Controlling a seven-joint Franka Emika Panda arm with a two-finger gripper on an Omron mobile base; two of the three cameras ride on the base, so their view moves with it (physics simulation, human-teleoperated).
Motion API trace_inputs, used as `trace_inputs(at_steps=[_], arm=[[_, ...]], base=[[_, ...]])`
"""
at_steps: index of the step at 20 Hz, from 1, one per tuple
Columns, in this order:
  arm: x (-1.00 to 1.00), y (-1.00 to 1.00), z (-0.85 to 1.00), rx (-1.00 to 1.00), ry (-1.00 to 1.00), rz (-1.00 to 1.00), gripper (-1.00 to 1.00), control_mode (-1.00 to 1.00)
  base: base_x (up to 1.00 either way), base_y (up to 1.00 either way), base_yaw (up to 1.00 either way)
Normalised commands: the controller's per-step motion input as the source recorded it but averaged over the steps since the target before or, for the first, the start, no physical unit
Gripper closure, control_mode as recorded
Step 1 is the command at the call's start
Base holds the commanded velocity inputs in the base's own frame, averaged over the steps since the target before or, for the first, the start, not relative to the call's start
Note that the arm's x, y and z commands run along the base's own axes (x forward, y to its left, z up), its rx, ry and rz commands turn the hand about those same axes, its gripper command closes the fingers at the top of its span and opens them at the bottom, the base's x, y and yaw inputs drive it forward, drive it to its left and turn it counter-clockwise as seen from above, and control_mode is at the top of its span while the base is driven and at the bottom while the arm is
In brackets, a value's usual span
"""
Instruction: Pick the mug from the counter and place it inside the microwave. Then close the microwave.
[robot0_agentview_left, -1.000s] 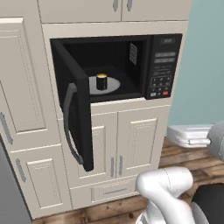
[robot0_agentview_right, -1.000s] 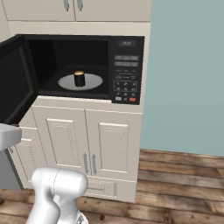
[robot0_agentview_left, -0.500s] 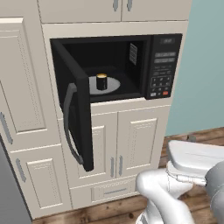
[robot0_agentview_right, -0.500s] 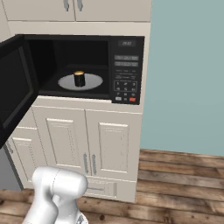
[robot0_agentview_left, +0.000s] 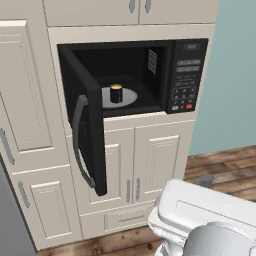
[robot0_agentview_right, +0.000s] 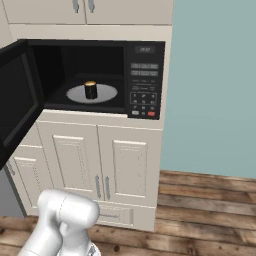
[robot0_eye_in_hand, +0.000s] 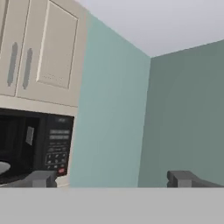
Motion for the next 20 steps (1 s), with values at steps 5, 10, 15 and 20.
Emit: trace_inputs(at_steps=[5,10,15,20], arm=[[0.06,0.78,-0.13,-0.17,0.0,-0.12,-1.0,-1.0],[0.17,0.65,-0.42,-0.12,0.05,-0.01,-1.0,-1.0],[0.54,0.5,-0.43,-0.02,0.0,0.0,-1.0,-1.0],[0.65,0.28,-0.21,0.0,0.0,0.0,-1.0,-1.0]], base=[[0.0,0.0,0.0],[0.0,0.0,0.0],[0.0,0.0,0.0],[0.0,0.0,0.0]])
